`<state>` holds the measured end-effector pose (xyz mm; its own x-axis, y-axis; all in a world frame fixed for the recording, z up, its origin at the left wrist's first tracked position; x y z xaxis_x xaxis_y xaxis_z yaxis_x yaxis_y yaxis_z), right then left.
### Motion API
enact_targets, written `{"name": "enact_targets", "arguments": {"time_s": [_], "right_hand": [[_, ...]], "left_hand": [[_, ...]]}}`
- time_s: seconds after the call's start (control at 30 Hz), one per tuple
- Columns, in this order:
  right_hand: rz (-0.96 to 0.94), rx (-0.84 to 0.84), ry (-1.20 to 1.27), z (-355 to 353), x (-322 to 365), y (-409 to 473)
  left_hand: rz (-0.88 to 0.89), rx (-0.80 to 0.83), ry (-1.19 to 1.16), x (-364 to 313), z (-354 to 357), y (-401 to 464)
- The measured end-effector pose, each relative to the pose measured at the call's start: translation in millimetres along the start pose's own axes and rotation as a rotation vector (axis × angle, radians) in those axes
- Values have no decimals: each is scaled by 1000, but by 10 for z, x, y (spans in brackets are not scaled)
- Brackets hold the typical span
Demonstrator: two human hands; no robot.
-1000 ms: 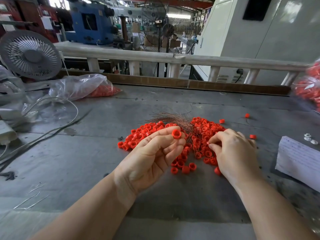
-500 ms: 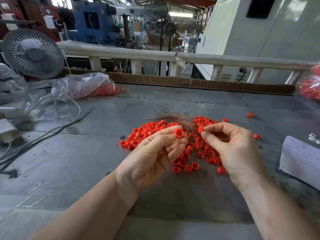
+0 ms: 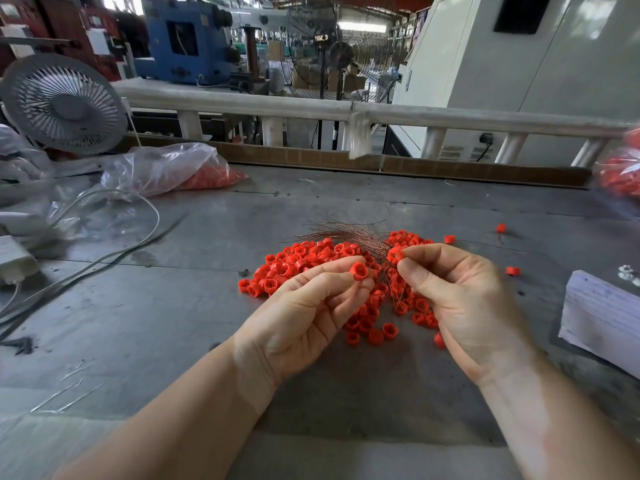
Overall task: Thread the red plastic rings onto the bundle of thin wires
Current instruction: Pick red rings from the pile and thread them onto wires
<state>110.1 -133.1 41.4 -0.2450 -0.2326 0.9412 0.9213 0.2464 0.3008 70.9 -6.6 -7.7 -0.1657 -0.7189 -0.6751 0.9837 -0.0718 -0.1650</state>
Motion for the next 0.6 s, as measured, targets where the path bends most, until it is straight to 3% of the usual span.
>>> {"name": "enact_targets", "arguments": {"time_s": [0.6], "right_hand": [[-327,37,-420,185,241,-116]], "left_hand": [[34,3,25,-15,1,14]]}}
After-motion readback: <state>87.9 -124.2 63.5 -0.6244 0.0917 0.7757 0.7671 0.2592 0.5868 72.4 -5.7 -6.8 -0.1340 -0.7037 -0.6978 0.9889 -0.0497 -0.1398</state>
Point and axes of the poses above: each hand's wrist, its own y-axis towards the middle knuckle, its own z-axis out of the palm, x = y × z, the point moved 9 cm from there along y, towards the middle knuckle, and after that the axes turned 1 degree about y, right-handed, at the moved point
